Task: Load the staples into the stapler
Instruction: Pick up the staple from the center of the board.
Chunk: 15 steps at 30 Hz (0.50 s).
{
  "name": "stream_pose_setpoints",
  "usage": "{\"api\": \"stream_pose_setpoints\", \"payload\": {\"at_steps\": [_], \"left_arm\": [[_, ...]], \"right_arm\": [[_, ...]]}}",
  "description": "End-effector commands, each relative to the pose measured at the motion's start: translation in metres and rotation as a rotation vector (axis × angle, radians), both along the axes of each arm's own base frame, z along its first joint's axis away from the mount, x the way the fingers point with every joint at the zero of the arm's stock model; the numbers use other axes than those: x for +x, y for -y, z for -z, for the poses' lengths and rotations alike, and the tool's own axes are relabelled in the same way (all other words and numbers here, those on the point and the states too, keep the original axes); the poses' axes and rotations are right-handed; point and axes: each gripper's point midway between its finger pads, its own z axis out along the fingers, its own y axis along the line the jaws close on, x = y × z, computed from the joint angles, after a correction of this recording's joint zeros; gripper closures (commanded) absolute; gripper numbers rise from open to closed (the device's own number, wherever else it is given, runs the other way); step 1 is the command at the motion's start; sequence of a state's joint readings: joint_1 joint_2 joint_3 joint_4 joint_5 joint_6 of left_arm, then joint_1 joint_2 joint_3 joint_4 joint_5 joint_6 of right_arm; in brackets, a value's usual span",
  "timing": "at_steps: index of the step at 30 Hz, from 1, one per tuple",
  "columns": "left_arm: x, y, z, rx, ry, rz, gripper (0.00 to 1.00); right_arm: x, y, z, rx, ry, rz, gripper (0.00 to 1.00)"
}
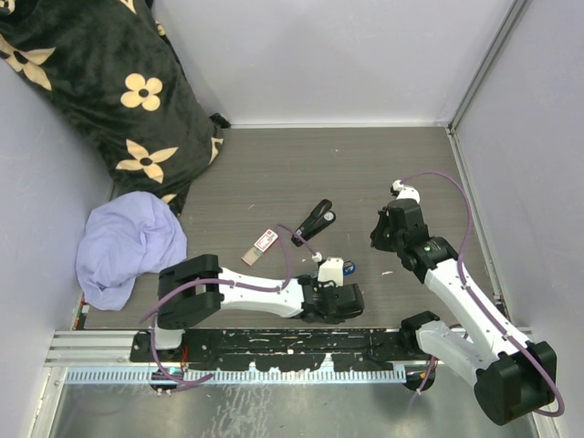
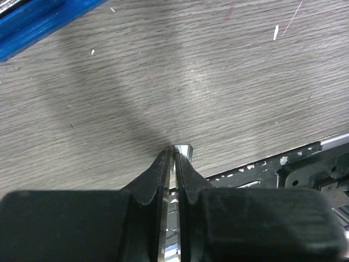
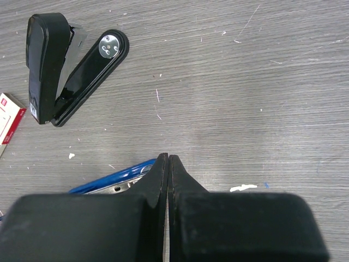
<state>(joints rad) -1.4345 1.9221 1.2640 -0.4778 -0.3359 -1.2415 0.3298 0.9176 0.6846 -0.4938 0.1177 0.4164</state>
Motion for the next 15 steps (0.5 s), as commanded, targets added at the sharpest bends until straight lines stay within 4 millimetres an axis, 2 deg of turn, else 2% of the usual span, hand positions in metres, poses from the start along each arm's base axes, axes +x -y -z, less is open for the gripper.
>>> {"api": "stream_pose_setpoints", "payload": {"at_steps": [1, 10, 15], "left_arm": [[-0.001, 0.005, -0.007, 0.021, -0.001, -0.005, 0.91], [-0.008, 0.005, 0.0, 0.121, -0.051, 0.016, 1.0], [0.0, 0.002, -0.016, 0.106, 0.005, 0.01, 1.0]], "right_arm": [[0.006, 0.0, -0.013, 0.01, 0.061, -0.004, 1.0], [0.006, 0.002, -0.019, 0.012, 0.086, 0.008, 1.0], [0.005, 0.004, -0.022, 0.011, 0.096, 0.016, 1.0]]}}
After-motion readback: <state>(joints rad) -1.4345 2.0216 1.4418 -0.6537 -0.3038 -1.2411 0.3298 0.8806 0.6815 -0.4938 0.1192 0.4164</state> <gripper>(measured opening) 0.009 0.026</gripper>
